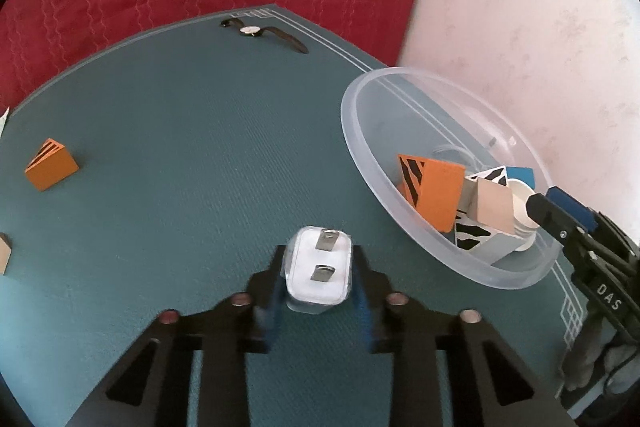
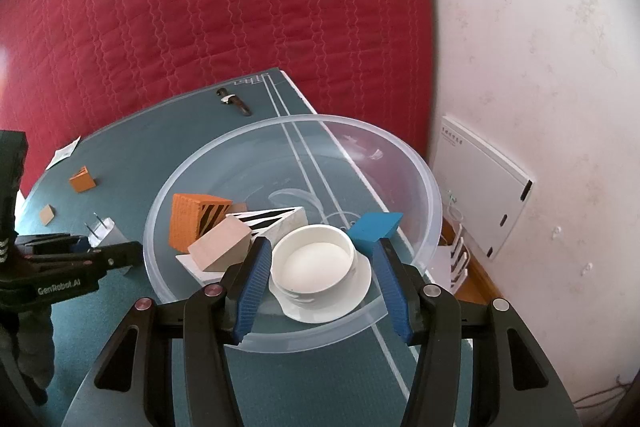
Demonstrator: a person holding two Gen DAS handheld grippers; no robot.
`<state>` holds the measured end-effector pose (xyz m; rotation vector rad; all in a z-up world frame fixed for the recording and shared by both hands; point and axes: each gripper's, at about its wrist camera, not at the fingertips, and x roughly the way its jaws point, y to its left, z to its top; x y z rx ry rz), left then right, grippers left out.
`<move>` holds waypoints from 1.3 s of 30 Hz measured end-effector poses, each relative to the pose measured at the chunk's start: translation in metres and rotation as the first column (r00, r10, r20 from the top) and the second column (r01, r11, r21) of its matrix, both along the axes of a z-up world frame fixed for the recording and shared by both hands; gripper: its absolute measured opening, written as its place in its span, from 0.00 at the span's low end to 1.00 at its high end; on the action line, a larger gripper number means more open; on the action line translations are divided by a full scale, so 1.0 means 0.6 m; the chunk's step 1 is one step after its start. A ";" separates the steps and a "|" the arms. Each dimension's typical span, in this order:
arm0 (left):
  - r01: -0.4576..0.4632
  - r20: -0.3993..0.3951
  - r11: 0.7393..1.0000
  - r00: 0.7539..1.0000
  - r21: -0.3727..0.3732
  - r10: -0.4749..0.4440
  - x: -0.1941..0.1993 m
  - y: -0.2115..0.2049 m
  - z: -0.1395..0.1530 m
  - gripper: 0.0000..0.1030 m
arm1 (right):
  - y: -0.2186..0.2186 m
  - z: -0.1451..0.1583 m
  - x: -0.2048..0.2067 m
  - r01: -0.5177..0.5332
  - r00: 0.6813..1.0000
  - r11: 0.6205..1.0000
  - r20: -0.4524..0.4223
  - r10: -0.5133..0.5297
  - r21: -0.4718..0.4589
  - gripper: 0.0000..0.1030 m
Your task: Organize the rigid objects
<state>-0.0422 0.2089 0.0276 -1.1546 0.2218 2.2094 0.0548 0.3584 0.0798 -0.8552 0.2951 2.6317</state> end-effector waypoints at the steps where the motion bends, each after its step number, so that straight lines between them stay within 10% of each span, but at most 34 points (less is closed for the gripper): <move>1: -0.003 -0.001 1.000 1.000 0.005 0.003 0.000 0.000 0.004 0.23 | 0.000 0.000 0.000 0.000 1.000 1.000 0.000 0.000 0.001 0.53; 22: 0.127 -0.131 0.989 0.984 0.073 -0.117 0.009 0.125 0.094 0.23 | -0.013 0.000 -0.002 -0.003 1.000 1.000 -0.008 0.003 -0.006 0.53; 26: 0.105 -0.140 0.989 0.986 0.101 -0.090 0.000 0.127 0.095 0.76 | -0.013 0.000 -0.002 -0.003 1.000 1.000 -0.008 0.003 -0.006 0.53; 39: 0.044 -0.138 0.994 0.990 0.098 -0.030 0.004 0.098 0.087 0.84 | -0.011 0.003 -0.003 -0.004 1.000 1.000 -0.007 0.004 -0.006 0.53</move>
